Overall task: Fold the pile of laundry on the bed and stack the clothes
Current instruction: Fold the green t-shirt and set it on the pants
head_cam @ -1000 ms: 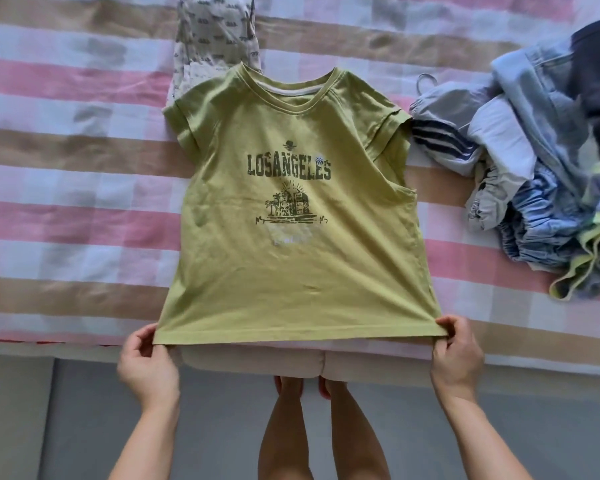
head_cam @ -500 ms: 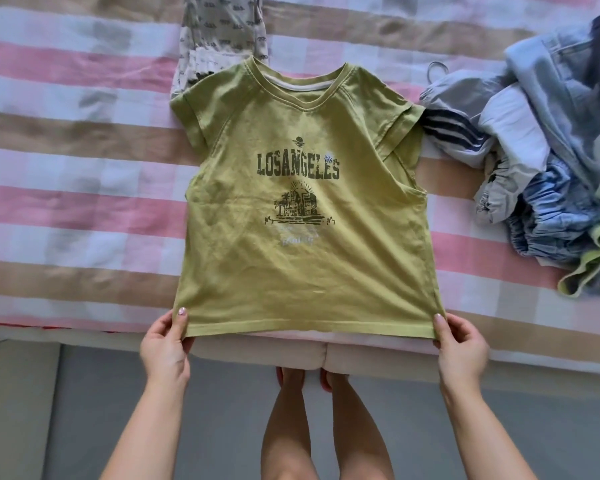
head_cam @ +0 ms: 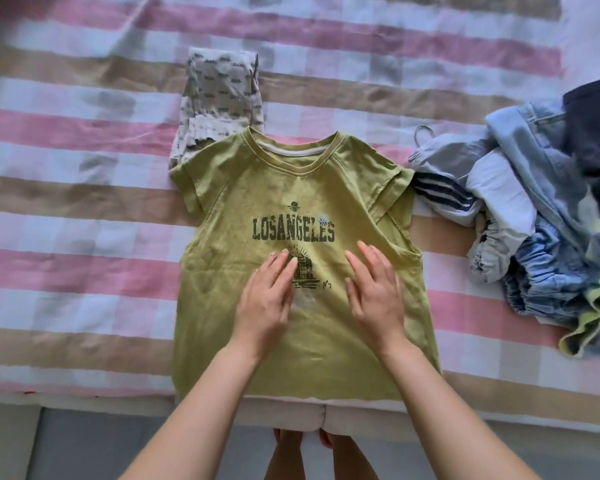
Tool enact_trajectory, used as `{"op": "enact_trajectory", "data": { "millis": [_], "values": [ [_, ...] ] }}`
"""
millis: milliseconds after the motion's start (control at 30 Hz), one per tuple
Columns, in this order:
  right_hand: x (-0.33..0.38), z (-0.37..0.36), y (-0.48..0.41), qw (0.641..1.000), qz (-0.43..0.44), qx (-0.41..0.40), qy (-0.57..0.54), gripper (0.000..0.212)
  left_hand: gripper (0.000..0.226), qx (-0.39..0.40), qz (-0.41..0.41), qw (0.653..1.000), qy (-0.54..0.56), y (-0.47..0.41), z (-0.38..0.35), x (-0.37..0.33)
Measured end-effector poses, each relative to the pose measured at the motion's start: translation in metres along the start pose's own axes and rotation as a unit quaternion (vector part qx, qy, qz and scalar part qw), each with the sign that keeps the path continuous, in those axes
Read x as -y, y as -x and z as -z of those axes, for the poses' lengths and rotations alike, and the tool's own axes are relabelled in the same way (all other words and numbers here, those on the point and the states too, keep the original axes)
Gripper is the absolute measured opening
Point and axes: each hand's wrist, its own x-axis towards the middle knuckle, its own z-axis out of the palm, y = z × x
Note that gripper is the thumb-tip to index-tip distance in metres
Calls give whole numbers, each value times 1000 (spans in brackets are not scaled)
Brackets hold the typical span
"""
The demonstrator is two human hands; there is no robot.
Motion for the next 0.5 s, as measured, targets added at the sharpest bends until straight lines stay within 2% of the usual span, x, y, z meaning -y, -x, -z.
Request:
{"op": "enact_trajectory", "data": {
  "millis": [100,200,267,333,367,433,500],
  "values": [
    [-20,-14,-37,982,-11,149,119,57,57,104,29,983,-147,-34,-14,15],
    [-39,-16,-46,968,2,193,158,59,61,160,63,959,-227,-47,-16,33],
    [-36,-8,-50,987,20,118,108,51,61,120,28,974,-192,-49,-9,32],
    [-35,-2,-64,998,0,-37,46,37,53,28,21,995,-97,-59,6,27],
    [-34,3,-74,994,-38,-98,23,31,49,-16,27,997,-64,-68,14,26],
    [-35,13,-100,982,-127,-143,4,25,35,-83,30,995,-38,-94,33,29],
    [-38,19,-124,970,-198,-139,26,26,21,-127,18,991,-28,-125,49,27]
  ]
}}
